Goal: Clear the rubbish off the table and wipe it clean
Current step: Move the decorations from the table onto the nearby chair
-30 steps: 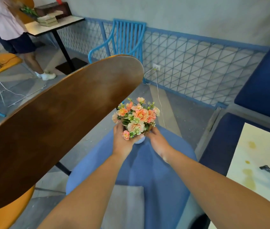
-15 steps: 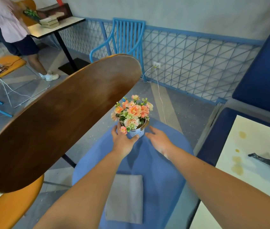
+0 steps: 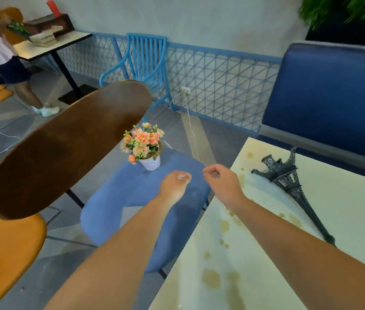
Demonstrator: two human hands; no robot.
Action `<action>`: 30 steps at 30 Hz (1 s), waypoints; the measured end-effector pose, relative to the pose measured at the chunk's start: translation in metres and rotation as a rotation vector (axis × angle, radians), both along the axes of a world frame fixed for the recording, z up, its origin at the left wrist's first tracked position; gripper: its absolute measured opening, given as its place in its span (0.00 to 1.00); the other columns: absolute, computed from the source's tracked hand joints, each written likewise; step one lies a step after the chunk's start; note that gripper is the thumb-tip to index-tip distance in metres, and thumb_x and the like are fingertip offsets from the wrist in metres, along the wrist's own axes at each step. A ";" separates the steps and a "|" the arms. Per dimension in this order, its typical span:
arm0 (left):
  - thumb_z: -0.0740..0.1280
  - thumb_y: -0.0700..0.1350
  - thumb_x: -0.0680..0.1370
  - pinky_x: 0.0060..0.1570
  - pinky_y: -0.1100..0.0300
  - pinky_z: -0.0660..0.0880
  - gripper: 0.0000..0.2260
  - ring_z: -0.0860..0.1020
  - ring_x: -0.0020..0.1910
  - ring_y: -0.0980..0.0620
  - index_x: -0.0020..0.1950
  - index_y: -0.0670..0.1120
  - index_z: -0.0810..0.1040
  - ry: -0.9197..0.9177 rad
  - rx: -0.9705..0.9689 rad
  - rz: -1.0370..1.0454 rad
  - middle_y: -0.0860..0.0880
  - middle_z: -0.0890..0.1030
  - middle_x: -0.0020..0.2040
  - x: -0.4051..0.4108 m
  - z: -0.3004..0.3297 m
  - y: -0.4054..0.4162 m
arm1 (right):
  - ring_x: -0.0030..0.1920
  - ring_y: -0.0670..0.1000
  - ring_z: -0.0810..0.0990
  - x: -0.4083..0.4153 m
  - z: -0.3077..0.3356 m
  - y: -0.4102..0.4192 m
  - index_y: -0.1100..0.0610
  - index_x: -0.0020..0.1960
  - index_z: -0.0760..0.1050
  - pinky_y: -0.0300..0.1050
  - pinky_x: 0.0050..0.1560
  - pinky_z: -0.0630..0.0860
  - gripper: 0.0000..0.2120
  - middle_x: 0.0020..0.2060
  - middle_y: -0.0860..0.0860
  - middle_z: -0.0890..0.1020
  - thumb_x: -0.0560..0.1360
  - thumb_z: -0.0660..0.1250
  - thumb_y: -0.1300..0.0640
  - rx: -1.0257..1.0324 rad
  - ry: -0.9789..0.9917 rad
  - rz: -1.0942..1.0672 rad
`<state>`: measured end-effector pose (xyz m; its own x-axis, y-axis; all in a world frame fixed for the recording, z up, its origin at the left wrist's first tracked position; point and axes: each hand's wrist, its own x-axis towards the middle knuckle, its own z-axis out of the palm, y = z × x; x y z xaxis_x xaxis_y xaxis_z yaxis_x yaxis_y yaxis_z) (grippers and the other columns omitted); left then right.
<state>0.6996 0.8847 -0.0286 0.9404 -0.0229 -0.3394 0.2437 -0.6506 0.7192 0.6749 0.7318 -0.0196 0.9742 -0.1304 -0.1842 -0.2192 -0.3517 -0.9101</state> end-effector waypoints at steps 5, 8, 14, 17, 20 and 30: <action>0.62 0.48 0.79 0.40 0.62 0.67 0.03 0.71 0.44 0.52 0.47 0.55 0.73 -0.063 -0.078 -0.075 0.54 0.73 0.45 -0.037 0.017 -0.068 | 0.38 0.47 0.77 -0.054 0.019 -0.059 0.54 0.45 0.80 0.41 0.37 0.74 0.09 0.39 0.47 0.81 0.76 0.68 0.49 -0.081 -0.031 -0.099; 0.65 0.47 0.79 0.55 0.59 0.73 0.04 0.77 0.57 0.55 0.51 0.56 0.78 -0.068 -0.152 -0.084 0.56 0.78 0.51 -0.057 0.019 -0.102 | 0.42 0.48 0.78 -0.081 0.015 -0.101 0.53 0.47 0.79 0.44 0.42 0.73 0.07 0.43 0.48 0.81 0.78 0.66 0.50 -0.217 -0.008 -0.137; 0.65 0.45 0.80 0.58 0.59 0.72 0.08 0.77 0.59 0.53 0.56 0.53 0.81 -0.179 -0.115 -0.192 0.53 0.80 0.56 -0.080 0.019 -0.147 | 0.58 0.52 0.72 -0.117 -0.011 -0.179 0.52 0.59 0.76 0.45 0.53 0.72 0.12 0.57 0.51 0.74 0.77 0.63 0.60 -0.550 0.118 -0.121; 0.65 0.45 0.79 0.61 0.55 0.72 0.09 0.75 0.60 0.54 0.56 0.56 0.80 -0.215 -0.045 -0.269 0.55 0.79 0.57 -0.086 0.014 -0.159 | 0.61 0.55 0.68 -0.132 -0.020 -0.200 0.53 0.63 0.70 0.48 0.57 0.70 0.16 0.61 0.52 0.71 0.76 0.66 0.57 -0.711 0.175 -0.084; 0.63 0.45 0.80 0.58 0.55 0.73 0.10 0.74 0.62 0.54 0.58 0.56 0.79 -0.207 0.015 -0.331 0.55 0.78 0.58 -0.091 0.009 -0.170 | 0.60 0.55 0.70 -0.142 -0.027 -0.212 0.54 0.63 0.68 0.48 0.56 0.70 0.17 0.59 0.52 0.73 0.76 0.67 0.56 -0.667 0.191 -0.121; 0.63 0.43 0.79 0.62 0.55 0.69 0.15 0.66 0.66 0.54 0.65 0.57 0.74 -0.315 0.153 -0.383 0.54 0.72 0.63 -0.097 0.019 -0.189 | 0.49 0.50 0.76 -0.156 -0.002 -0.213 0.48 0.55 0.73 0.48 0.44 0.76 0.13 0.42 0.43 0.76 0.72 0.67 0.57 -0.411 0.011 -0.334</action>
<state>0.6021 0.6954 -0.0101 0.9313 -0.3579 -0.0673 -0.2459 -0.7544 0.6086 0.5186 0.5183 -0.0217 0.8655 -0.4969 -0.0627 -0.3893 -0.5887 -0.7084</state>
